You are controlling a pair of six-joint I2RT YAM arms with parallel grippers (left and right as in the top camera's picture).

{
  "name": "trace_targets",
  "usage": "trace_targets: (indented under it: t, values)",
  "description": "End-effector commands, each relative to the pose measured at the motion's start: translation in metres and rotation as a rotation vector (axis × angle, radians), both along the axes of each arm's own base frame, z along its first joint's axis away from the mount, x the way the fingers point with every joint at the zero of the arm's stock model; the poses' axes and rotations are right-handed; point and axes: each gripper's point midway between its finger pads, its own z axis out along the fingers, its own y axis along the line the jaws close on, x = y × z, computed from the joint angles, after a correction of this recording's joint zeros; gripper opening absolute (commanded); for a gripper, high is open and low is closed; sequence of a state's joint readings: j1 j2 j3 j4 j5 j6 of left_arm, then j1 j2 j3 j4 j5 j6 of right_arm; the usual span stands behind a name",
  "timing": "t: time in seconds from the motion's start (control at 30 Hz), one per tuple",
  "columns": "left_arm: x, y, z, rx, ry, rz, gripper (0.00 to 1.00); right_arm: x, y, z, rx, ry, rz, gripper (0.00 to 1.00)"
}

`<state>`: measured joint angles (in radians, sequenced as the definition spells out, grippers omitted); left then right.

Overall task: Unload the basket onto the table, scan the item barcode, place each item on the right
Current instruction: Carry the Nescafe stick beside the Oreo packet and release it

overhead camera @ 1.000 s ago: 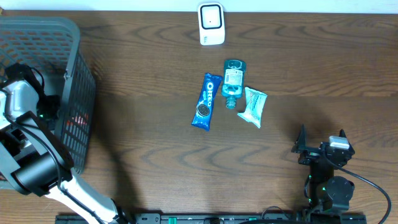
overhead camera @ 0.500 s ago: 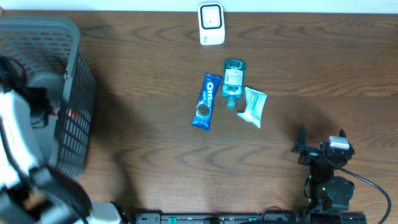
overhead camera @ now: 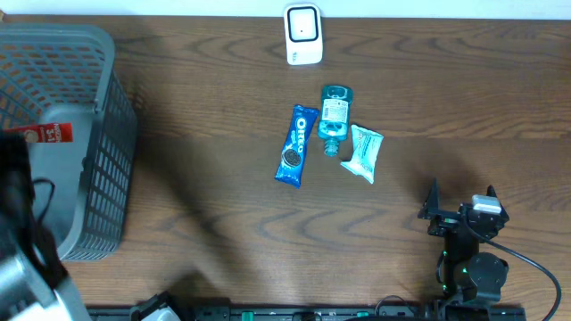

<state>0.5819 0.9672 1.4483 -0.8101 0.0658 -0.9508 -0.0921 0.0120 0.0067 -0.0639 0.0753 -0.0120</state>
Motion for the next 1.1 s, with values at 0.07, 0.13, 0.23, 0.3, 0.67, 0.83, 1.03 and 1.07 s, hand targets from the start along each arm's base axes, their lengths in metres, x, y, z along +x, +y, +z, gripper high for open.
trace_targets:
  t: [0.07,0.13,0.23,0.3,0.67,0.83,1.03,1.07]
  values:
    - [0.013,-0.074,0.022,-0.014,-0.099,-0.357,0.07,0.000,0.002,0.000,-0.011,0.001,0.009,0.99]
    - [0.026,-0.100,0.016,-0.035,-0.080,-0.494,0.07,0.000,0.002,0.000,-0.011,0.001,0.010,0.99]
    - [0.049,-0.140,0.000,-0.061,-0.021,-0.676,0.07,0.000,0.002,0.000,-0.011,0.001,0.010,0.99]
    - [0.064,-0.171,-0.015,-0.067,0.034,-0.795,0.07,0.000,0.002,0.000,-0.011,0.001,0.009,0.99]
    - [0.116,-0.317,-0.157,0.049,0.512,-1.086,0.07,0.000,0.002,0.000,-0.011,0.001,0.010,0.99]
    - [0.122,-0.363,-0.226,0.074,0.676,-1.169,0.07,0.000,0.002,0.000,-0.011,0.001,0.009,0.99]
    - [0.114,-0.387,-0.299,0.076,0.868,-1.209,0.07,0.000,0.002,0.000,-0.011,0.001,0.010,0.99]
    - [0.111,-0.391,-0.308,0.072,0.891,-1.212,0.07,0.000,0.002,0.000,-0.011,0.001,0.010,0.99]
